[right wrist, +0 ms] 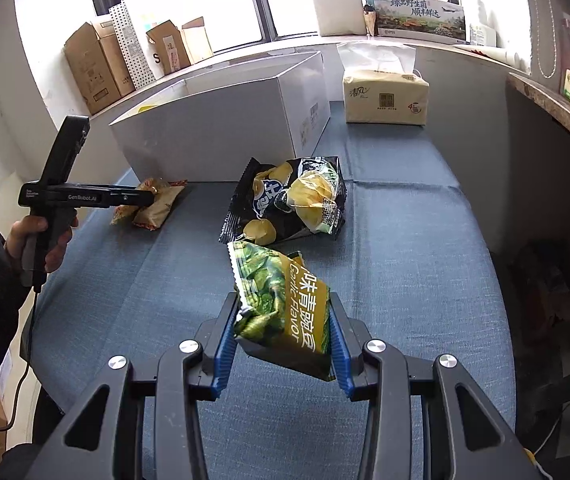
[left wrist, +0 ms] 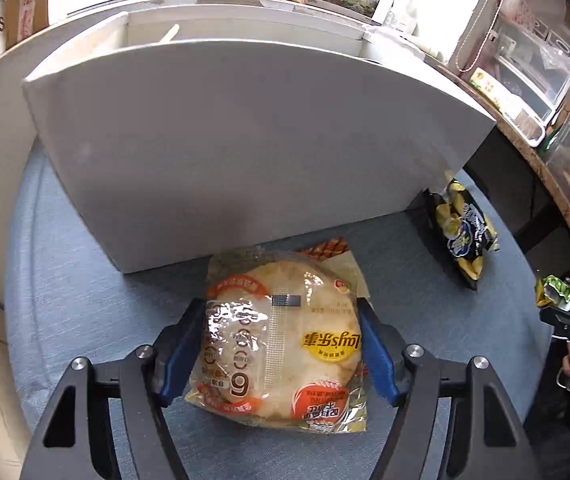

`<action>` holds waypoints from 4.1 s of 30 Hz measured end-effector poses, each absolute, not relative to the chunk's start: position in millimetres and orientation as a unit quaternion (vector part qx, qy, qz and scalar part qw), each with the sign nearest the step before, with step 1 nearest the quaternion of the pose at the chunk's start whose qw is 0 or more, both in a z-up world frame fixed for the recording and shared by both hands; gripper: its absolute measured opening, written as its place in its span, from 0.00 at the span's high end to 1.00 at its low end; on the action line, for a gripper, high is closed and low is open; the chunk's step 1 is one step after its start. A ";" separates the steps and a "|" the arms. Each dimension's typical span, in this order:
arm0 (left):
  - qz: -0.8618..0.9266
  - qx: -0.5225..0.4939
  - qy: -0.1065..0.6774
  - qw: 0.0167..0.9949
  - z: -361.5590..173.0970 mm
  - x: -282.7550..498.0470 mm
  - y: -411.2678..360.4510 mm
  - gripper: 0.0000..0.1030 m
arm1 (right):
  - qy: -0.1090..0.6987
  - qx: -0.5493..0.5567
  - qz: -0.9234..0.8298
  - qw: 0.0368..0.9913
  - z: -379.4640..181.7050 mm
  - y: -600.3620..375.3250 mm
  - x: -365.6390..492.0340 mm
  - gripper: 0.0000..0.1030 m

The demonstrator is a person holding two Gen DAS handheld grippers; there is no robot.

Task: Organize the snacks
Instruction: 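Grasp the round bread packet with the left tool while the right tool holds the pea bag, then drop the bread packet into the box with left tool while right drops the pea bag, then grasp the black potato chip bag with the right tool, then grasp the brown paper-wrapped snack with the left tool while the right tool holds the chip bag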

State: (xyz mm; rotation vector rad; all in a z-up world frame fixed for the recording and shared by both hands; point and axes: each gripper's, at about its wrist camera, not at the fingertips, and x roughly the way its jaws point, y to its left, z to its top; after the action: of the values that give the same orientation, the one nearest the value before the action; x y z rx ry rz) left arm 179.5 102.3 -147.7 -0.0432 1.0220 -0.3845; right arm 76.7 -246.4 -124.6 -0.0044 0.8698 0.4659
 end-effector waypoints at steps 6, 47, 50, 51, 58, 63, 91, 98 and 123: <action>-0.158 -0.032 0.448 0.880 -121.3 146.1 103.7 0.26 | 0.415 -0.002 0.227 0.881 -123.5 -244.4 75.0 0.57; 0.005 -0.088 0.354 0.931 14.5 260.9 91.3 0.12 | 0.358 0.006 0.263 0.896 -15.1 -137.7 287.1 0.48; 0.008 -0.097 0.357 0.929 9.6 260.8 95.7 0.05 | 0.362 0.029 0.254 0.896 -13.7 -147.7 295.5 0.00; 0.010 -0.097 0.358 0.928 9.3 259.8 96.7 0.05 | 0.356 0.038 0.253 0.899 -11.4 -152.4 295.5 0.00; 0.023 -0.029 0.317 0.948 29.4 230.0 82.2 0.05 | 0.334 0.054 0.258 0.905 0.7 -169.7 277.1 0.00; 0.009 0.004 0.273 0.962 53.5 185.7 64.2 0.01 | 0.303 0.043 0.268 0.914 16.8 -173.9 245.7 0.00; 0.012 -0.040 0.346 0.937 -15.2 12.6 39.5 0.00 | 0.375 0.030 0.236 0.896 -93.3 -220.8 90.3 0.00; 0.014 -0.037 0.362 0.931 -27.0 16.3 40.4 0.00 | 0.408 0.003 0.226 0.885 -114.7 -204.5 134.7 0.00; 0.022 -0.052 0.409 0.911 -62.9 25.0 53.2 0.00 | 0.444 -0.050 0.192 0.874 -140.4 -180.3 202.3 0.31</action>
State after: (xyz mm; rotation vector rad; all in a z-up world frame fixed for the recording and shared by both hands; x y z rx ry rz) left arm 25.0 53.2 -62.9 -0.1076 0.8422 0.0453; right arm 202.3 -180.3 -140.4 -0.1048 0.9277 0.4002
